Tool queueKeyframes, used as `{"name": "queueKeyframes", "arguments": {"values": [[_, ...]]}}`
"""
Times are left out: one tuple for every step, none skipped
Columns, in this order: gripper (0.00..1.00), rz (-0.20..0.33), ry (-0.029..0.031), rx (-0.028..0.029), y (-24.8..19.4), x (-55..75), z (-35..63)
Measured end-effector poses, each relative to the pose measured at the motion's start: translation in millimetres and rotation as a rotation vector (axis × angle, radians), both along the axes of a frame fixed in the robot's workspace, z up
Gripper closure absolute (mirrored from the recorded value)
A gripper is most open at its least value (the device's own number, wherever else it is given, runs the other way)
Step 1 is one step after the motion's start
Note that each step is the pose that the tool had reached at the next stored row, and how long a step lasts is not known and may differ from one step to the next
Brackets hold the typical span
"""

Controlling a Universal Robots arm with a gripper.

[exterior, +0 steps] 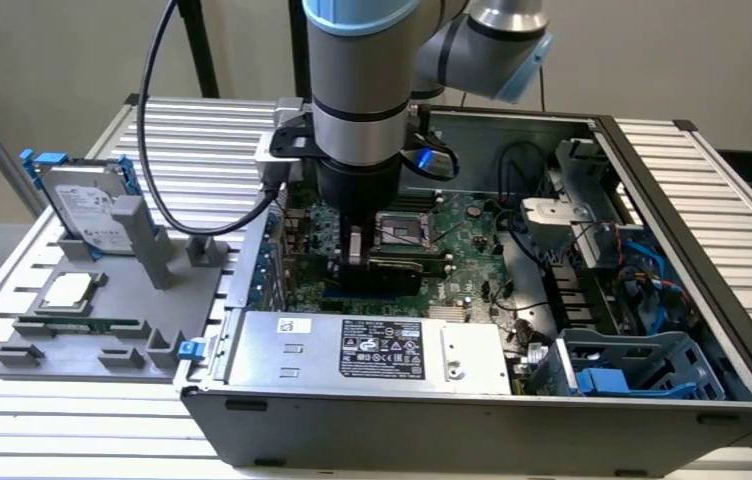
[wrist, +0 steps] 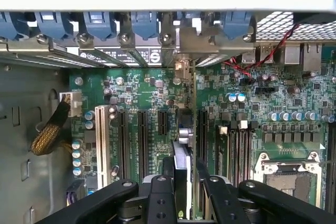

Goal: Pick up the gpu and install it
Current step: 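Insert the gpu into the slot, then press down on the gpu until it lock into place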

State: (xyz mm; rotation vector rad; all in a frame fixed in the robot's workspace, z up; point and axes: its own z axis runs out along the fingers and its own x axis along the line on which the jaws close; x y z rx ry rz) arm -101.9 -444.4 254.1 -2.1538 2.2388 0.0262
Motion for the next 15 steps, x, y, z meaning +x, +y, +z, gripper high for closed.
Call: {"name": "queueKeyframes", "arguments": {"values": [[1.00,0.000,0.0000,-0.0001,-0.1,0.0,0.0],[1.00,0.000,0.0000,-0.0001,-0.2,0.0,0.1],[1.00,0.000,0.0000,-0.0001,-0.3,0.0,0.1],[1.00,0.000,0.0000,-0.0001,-0.5,-0.1,0.0],[1.00,0.000,0.0000,-0.0001,-0.6,-0.1,0.1],[1.00,0.000,0.0000,-0.0002,-0.6,-0.1,0.1],[1.00,0.000,0.0000,-0.0002,-0.6,-0.1,0.0],[1.00,0.000,0.0000,-0.0003,-0.6,-0.1,0.1],[1.00,0.000,0.0000,-0.0003,-0.6,-0.2,0.0],[1.00,0.000,0.0000,-0.0003,-0.6,-0.3,0.0],[1.00,0.000,0.0000,-0.0003,-0.6,-0.5,-0.1],[1.00,0.000,0.0000,-0.0002,-0.6,-0.6,-0.1],[1.00,0.000,0.0001,-0.0003,-0.6,-0.7,-0.2],[1.00,0.000,0.0001,-0.0004,-0.6,-0.8,-0.2],[1.00,0.000,0.0001,-0.0004,-0.6,-0.9,-0.3]]}}
